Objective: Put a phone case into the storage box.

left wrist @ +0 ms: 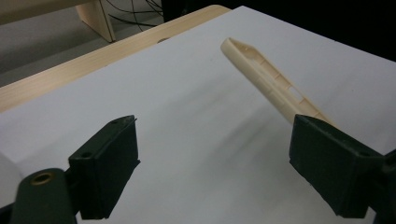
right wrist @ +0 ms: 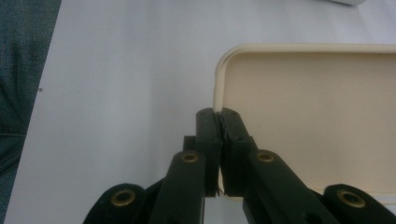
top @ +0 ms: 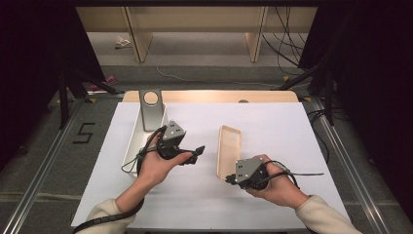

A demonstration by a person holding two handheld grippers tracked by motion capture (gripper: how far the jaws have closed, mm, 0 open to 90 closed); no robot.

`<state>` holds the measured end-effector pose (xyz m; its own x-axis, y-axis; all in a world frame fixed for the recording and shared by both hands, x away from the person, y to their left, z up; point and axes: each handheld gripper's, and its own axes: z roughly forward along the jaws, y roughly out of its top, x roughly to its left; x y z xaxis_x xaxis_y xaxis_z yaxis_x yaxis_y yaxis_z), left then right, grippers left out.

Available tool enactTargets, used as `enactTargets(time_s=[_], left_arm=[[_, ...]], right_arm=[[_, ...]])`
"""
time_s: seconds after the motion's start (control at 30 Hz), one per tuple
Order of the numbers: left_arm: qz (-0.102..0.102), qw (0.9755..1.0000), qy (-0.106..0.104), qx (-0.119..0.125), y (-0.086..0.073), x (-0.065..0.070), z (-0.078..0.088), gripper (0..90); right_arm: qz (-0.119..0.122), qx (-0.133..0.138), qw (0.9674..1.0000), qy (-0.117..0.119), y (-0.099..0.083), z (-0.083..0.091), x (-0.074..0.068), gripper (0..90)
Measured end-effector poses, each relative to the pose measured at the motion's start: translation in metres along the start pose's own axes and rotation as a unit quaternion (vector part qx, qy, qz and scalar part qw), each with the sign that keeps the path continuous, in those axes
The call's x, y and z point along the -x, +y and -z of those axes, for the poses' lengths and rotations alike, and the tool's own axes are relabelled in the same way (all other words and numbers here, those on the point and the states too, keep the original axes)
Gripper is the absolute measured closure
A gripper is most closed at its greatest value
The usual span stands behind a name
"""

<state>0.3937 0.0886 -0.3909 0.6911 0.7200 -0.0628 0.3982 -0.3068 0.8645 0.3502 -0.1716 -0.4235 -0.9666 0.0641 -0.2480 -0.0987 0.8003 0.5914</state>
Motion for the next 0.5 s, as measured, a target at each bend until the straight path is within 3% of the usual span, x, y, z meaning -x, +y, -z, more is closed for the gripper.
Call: enactTargets(time_s=[0.3,0.5], left_arm=[[0.009,0.9998,-0.012,-0.014,0.027,0.008,-0.022,18.8],[0.023,0.999,-0.01,-0.037,0.036,0.009,-0.038,28.1]], right_arm=[[0.008,0.001,1.0,0.002,0.004,-0.001,-0.003,88.4],[0.013,0.001,0.9999,-0.001,0.006,-0.002,-0.004,88.4]])
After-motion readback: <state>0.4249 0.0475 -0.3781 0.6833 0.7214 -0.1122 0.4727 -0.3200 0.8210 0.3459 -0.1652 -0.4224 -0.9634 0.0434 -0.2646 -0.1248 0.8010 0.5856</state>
